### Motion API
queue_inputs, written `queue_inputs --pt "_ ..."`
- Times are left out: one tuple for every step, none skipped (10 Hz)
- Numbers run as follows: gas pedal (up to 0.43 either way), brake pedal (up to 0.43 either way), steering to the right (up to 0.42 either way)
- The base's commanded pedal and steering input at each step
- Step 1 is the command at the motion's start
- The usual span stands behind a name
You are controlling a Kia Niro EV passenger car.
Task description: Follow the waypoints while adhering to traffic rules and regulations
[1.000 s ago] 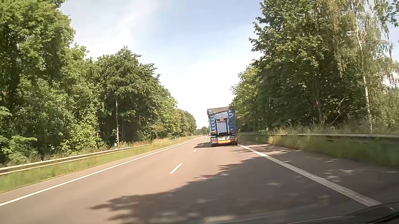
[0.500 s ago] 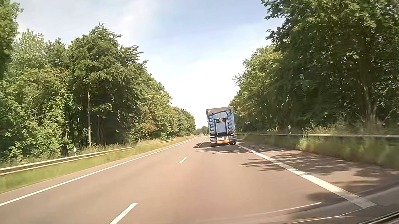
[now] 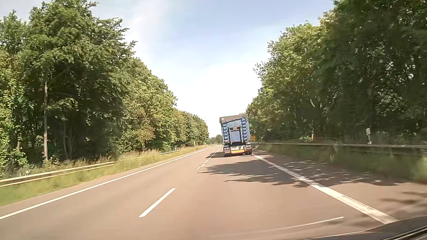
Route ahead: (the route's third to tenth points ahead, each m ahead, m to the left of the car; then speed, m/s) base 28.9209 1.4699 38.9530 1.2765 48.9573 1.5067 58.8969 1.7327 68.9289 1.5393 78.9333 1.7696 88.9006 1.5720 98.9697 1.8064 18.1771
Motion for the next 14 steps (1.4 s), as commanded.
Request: queue_inputs --pt "0.189 0.000 -0.001" --pt "0.189 0.000 -0.001" --pt "0.189 0.000 -0.003" --pt "0.189 0.000 -0.004" --pt "0.189 0.000 -0.005" --pt "0.189 0.000 -0.004" --pt "0.189 0.000 -0.004" --pt "0.189 0.000 -0.004" --pt "0.189 0.000 -0.004" --pt "0.189 0.000 -0.004" --pt "0.189 0.000 -0.004" --pt "0.189 0.000 -0.003" --pt "0.189 0.000 -0.003" --pt "0.189 0.000 -0.002"
